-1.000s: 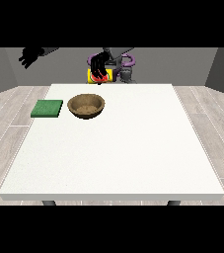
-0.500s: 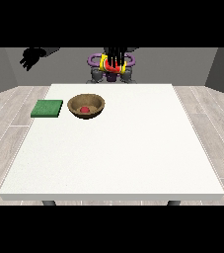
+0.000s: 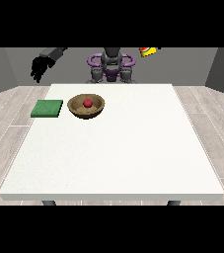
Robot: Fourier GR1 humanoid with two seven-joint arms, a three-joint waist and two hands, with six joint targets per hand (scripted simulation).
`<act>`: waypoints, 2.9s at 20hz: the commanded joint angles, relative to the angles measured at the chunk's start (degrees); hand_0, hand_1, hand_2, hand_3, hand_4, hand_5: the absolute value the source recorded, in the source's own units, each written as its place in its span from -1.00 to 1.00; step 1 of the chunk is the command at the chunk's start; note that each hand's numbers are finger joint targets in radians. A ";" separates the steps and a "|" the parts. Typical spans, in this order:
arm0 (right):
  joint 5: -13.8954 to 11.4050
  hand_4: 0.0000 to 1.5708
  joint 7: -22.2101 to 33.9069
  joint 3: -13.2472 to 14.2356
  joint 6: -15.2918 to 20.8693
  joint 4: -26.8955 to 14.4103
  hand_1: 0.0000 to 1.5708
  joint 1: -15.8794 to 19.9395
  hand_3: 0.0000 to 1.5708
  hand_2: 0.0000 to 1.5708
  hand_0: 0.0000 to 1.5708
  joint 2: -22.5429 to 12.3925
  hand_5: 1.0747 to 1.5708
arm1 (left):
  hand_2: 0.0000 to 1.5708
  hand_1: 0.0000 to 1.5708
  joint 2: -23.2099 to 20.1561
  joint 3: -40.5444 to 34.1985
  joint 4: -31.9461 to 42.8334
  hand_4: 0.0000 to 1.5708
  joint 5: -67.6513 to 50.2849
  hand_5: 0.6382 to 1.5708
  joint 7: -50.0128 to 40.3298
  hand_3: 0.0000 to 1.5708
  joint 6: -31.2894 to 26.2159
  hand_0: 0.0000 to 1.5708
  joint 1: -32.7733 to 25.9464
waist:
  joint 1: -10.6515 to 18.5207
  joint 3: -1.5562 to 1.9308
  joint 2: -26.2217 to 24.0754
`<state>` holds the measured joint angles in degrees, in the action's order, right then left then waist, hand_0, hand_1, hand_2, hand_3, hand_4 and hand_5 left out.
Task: Pick the cup and pour the ball into the bowl, then pick the bowl and place it on the pad
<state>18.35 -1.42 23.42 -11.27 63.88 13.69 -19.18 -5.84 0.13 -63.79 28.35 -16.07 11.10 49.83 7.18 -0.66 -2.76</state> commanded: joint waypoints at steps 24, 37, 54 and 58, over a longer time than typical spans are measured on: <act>-2.40 -0.33 -22.78 0.37 2.84 -28.23 -1.00 10.89 -1.00 -1.00 -1.00 6.13 0.93 | -1.00 -1.00 -22.57 -25.10 -10.13 0.29 -40.82 0.93 1.40 -1.00 -30.72 -1.00 -4.43 | 4.93 0.72 13.71; -4.14 -0.43 -25.93 -2.65 6.26 -32.48 -1.00 16.66 -1.00 -1.00 -1.00 9.52 0.92 | -1.00 -1.00 -27.48 -27.57 -11.36 0.30 -44.93 0.93 -0.04 -1.00 -31.25 -1.00 -6.16 | 2.86 0.69 14.60; -9.45 0.22 -20.86 -3.40 20.53 -32.37 1.00 9.97 0.74 1.00 1.00 -0.30 0.86 | -1.00 -1.00 -30.87 -30.42 -11.44 0.45 -49.74 0.89 1.09 -1.00 -34.25 -1.00 -4.18 | 5.60 0.43 20.74; -11.02 0.29 -13.94 -5.97 22.86 -28.53 1.00 9.95 0.59 1.00 1.00 -3.59 0.90 | -1.00 -1.00 -29.95 -29.52 -8.95 0.51 -48.06 0.90 1.46 -1.00 -34.87 -1.00 -7.82 | 4.33 0.27 15.33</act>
<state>12.55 -25.88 19.30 7.18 37.98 25.63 -13.94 -36.16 -29.76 -74.39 -20.94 -15.12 -23.73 43.94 13.82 -0.88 13.55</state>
